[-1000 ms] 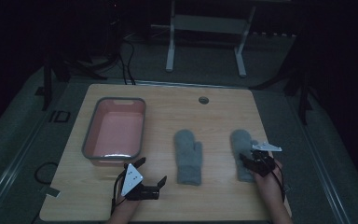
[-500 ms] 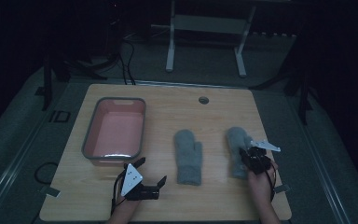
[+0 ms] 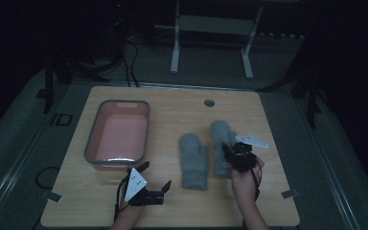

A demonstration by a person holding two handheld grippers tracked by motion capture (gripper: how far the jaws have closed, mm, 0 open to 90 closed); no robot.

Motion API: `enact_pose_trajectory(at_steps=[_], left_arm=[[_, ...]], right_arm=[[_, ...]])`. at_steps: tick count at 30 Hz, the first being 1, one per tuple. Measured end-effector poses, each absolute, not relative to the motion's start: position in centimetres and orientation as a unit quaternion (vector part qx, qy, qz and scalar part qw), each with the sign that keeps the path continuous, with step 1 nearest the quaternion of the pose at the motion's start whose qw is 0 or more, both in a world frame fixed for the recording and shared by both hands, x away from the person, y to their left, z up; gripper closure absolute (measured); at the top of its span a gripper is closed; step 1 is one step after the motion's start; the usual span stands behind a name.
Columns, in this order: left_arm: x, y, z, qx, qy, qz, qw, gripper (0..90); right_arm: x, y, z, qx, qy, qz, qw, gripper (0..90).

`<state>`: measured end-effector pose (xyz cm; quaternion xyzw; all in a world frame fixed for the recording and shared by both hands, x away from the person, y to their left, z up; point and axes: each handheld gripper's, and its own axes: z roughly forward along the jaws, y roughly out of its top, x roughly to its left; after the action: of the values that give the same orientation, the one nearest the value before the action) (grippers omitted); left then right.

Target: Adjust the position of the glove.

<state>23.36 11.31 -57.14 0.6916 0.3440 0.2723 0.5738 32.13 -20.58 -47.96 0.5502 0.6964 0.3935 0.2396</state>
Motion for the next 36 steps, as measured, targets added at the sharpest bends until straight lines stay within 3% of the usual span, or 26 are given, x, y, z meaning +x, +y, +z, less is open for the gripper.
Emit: enact_pose_trajectory(at_steps=[12,22,33,36], left_arm=[[23.3,11.4,-57.1,0.690,0.344,0.272,0.575,0.2],[23.3,11.3,-57.1,0.692,0.342,0.272,0.575,0.2],[23.3,11.2,-57.1,0.694,0.339,0.274,0.573,0.2],[23.4,11.2,-57.1,0.696,0.339,0.270,0.572,0.2]], right_arm=[[31.3,-13.6,-48.6,0.535,0.716,0.401,0.199,79.3],[31.7,-11.9,-51.9,0.546,0.729,0.370,0.182,78.1],[31.7,-11.5,-52.7,0.535,0.738,0.376,0.166,52.0],[31.5,-11.8,-51.7,0.512,0.752,0.381,0.162,49.3]])
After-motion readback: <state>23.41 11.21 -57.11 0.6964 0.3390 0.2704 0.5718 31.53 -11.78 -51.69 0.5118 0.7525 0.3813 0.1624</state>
